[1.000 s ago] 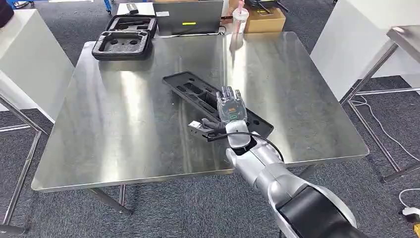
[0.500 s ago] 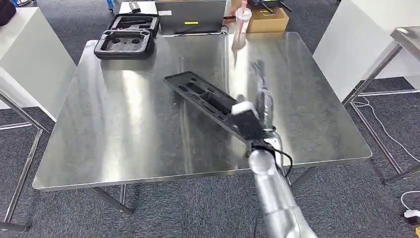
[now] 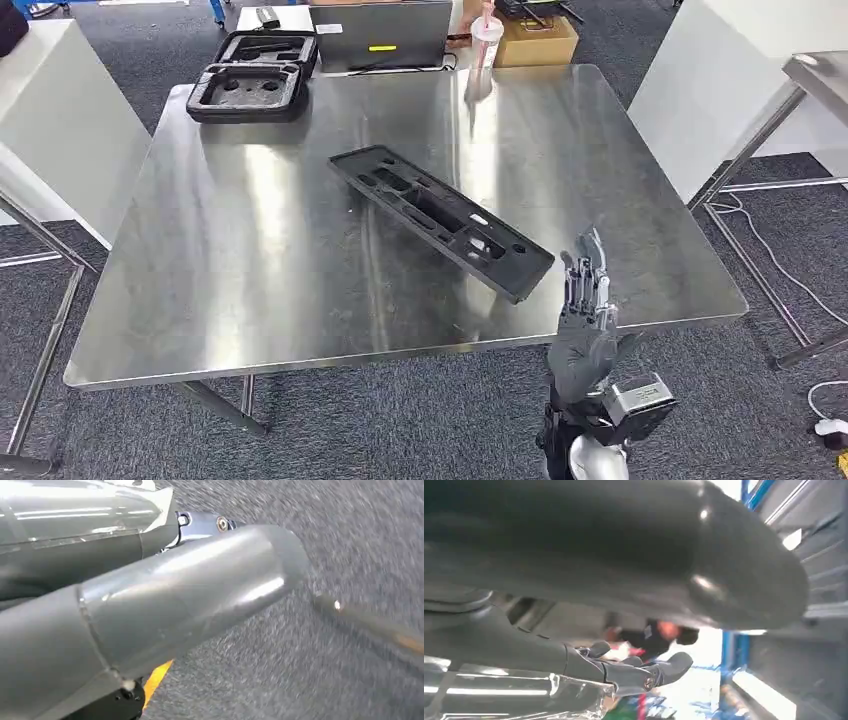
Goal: Take the parts from the cabinet and place them on the table.
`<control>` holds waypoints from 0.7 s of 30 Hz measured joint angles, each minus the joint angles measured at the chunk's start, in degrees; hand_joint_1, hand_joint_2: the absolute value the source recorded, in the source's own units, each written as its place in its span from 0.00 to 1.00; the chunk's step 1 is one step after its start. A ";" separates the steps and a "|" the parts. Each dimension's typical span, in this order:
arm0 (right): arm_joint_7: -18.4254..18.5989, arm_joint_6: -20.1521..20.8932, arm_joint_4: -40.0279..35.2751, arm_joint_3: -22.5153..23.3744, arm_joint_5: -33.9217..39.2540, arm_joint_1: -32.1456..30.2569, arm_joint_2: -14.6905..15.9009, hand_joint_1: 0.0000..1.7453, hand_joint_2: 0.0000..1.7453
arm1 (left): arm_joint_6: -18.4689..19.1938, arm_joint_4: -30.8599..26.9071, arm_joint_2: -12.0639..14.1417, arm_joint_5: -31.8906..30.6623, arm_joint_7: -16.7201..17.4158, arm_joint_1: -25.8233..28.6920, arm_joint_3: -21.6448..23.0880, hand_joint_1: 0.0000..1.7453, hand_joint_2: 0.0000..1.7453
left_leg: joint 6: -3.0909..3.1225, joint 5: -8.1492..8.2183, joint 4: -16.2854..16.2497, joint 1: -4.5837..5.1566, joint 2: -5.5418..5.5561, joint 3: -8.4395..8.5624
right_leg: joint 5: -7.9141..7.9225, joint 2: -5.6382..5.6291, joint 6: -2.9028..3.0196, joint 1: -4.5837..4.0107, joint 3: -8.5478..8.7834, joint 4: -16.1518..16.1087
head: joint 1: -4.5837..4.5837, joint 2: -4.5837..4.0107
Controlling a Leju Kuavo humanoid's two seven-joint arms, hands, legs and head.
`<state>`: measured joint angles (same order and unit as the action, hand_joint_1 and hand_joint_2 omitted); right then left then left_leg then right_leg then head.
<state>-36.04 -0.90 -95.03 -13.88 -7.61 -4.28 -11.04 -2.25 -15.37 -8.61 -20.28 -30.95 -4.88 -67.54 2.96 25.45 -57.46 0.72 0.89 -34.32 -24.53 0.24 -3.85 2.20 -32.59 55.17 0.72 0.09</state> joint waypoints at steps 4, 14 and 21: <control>0.00 0.00 0.87 1.22 0.11 -0.52 0.02 0.00 0.00 | 0.00 -0.15 -0.63 0.44 0.28 0.04 -1.68 0.00 0.00 | 1.38 -0.97 0.91 -0.35 -0.39 0.37 | -2.87 -0.04 0.47 -0.03 -1.22 3.30 | -0.04 0.00; 0.42 -0.48 3.93 2.10 -1.46 -0.40 0.22 0.00 0.00 | 3.17 -0.63 -1.20 0.81 -0.07 0.08 -3.47 0.00 0.00 | 0.31 -2.72 0.83 0.38 -0.25 -1.12 | -4.35 -0.27 1.55 -1.75 5.15 1.31 | -0.39 0.00; 0.44 -1.20 5.35 2.62 -1.44 -0.50 -0.15 0.00 0.00 | 4.87 -0.90 -1.14 -0.24 0.15 0.38 -3.45 0.00 0.00 | -2.65 8.00 -11.03 -0.67 -0.42 -5.59 | -2.07 0.01 4.52 -0.63 2.77 0.10 | 0.00 0.00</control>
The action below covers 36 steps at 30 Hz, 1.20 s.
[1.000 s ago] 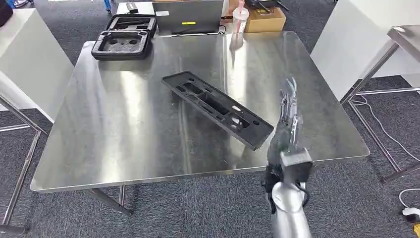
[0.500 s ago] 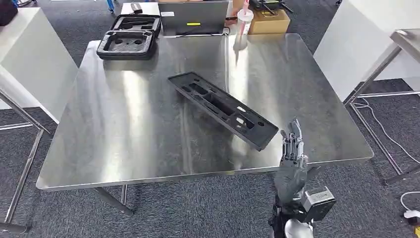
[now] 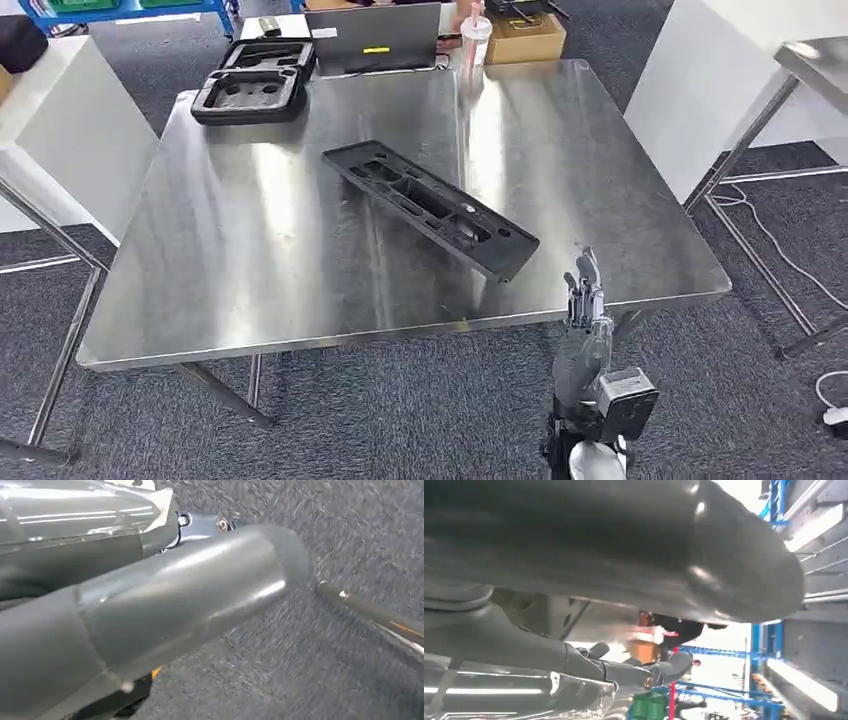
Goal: Take the parts from the cabinet and place them on the table.
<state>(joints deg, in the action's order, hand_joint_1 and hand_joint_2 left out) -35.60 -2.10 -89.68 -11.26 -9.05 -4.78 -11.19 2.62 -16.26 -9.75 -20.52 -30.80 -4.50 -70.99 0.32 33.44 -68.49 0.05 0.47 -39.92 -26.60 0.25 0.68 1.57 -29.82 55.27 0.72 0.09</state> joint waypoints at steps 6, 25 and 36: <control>0.11 -0.24 0.85 1.05 0.00 -0.38 0.02 0.00 0.00 | 0.83 -0.02 0.20 -0.46 0.44 0.01 0.00 0.00 0.00 | -1.00 -2.13 4.78 -1.24 -0.31 8.47 | 1.78 0.15 -1.23 0.27 -2.06 0.14 | 0.11 0.00; 0.09 -3.56 2.54 4.17 -0.33 -2.39 0.68 0.00 0.00 | 3.98 0.02 0.74 -4.17 2.47 0.06 1.88 0.00 0.00 | 2.24 -10.43 12.26 0.85 -0.64 5.93 | -3.17 -0.01 -2.23 -1.72 3.62 -0.61 | -0.46 0.00; 0.13 -3.85 3.21 4.44 -0.37 -2.41 0.48 0.00 0.00 | 4.02 0.11 1.07 -4.28 2.51 0.36 1.92 0.00 0.00 | -1.09 -4.74 2.50 -1.29 -0.34 7.86 | 2.17 0.36 -0.60 -0.49 -2.80 0.22 | 0.17 0.00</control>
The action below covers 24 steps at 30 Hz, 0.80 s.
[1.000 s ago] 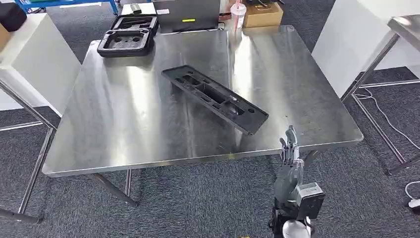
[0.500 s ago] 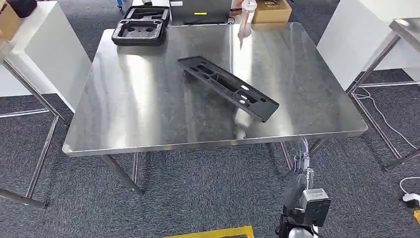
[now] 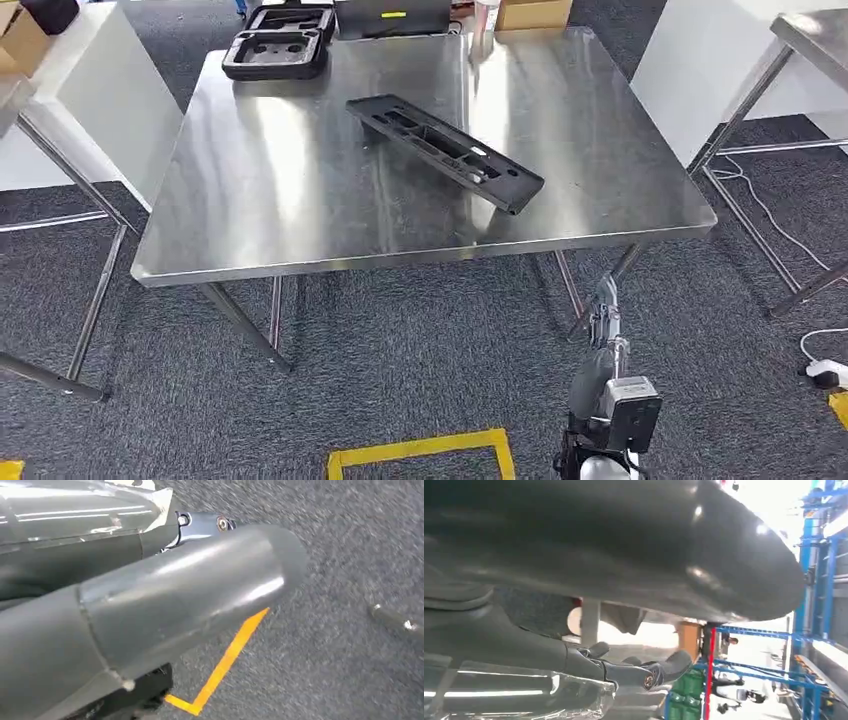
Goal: Take the parts from the cabinet and place them on the table.
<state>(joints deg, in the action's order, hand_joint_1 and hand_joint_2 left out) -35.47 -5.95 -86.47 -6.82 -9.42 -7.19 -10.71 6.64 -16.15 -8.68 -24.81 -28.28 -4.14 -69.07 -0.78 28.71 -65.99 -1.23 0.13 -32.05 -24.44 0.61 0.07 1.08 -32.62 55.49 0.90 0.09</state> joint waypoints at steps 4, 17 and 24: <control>0.81 -1.49 0.39 0.09 -1.38 0.08 0.00 0.00 0.00 | -0.02 0.20 0.22 -1.40 1.31 -0.04 0.70 0.00 0.00 | 0.54 1.50 10.75 0.59 0.32 6.09 | 1.33 0.21 -1.96 -0.17 -1.19 0.63 | -0.07 0.00; 20.80 -7.68 25.48 1.14 -18.45 10.10 0.72 0.00 0.00 | -1.79 1.20 0.31 -1.55 6.34 -0.36 0.96 0.00 0.00 | 2.67 -5.10 10.61 0.94 -1.13 -1.11 | -4.36 -0.47 -3.99 0.00 6.48 0.71 | -0.85 0.00; 36.68 -11.80 57.58 4.59 -22.21 14.08 1.68 0.00 0.00 | -1.75 1.88 -0.59 -4.38 7.80 -0.19 1.16 0.00 0.00 | 0.71 0.95 4.75 0.60 -0.10 -4.77 | -2.60 0.01 0.04 0.20 4.52 -1.09 | -0.13 0.00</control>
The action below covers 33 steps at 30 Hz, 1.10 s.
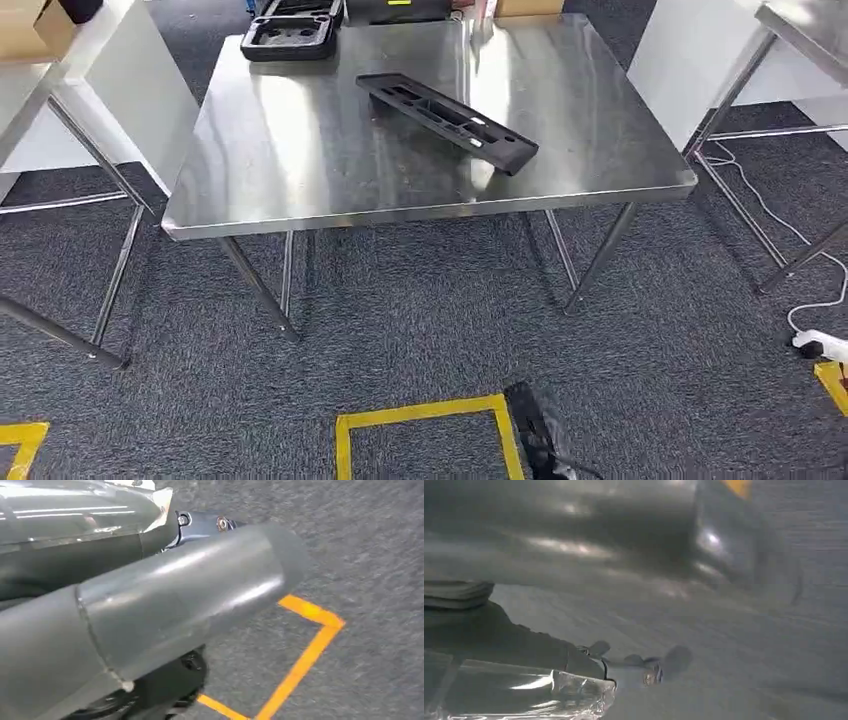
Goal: Take the parts from the cabinet and place them on the table.
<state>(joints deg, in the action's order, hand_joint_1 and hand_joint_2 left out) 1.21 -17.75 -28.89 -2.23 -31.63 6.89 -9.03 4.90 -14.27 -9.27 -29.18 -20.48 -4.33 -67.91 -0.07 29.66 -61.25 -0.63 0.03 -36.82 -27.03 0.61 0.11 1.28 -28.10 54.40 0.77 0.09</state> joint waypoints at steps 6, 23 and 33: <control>-0.97 2.89 9.81 11.77 20.69 -0.12 0.68 0.00 0.00 | 2.54 0.48 0.13 -4.87 0.52 0.19 2.82 0.00 0.00 | -0.28 1.19 -9.00 -0.14 -0.02 2.47 | 2.84 0.46 -0.33 -0.37 -4.89 1.34 | 0.11 0.00; -1.42 -0.15 16.43 29.92 24.09 -3.23 0.63 0.00 0.00 | 7.95 1.66 0.66 -4.06 0.61 0.24 3.23 0.00 0.00 | 2.94 -7.73 5.86 0.66 -0.80 1.60 | -1.28 -0.37 -4.05 -0.45 0.07 9.02 | -1.01 0.00; -2.94 -1.55 17.08 30.03 23.58 -3.25 0.24 0.00 0.00 | 8.74 1.94 1.01 -3.58 0.48 0.71 3.12 0.00 0.00 | 0.18 4.43 -8.84 0.13 -0.39 -3.22 | -0.42 0.24 0.74 -0.59 0.46 -0.94 | -0.15 0.00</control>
<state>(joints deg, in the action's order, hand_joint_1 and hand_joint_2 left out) -1.73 -19.30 -11.80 27.80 -8.04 3.64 -8.79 13.64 -12.33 -8.26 -32.76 -20.00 -3.62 -64.78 0.12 34.10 -70.09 -0.50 -0.37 -40.04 -27.46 0.85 0.85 0.69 -27.64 53.46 0.61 0.09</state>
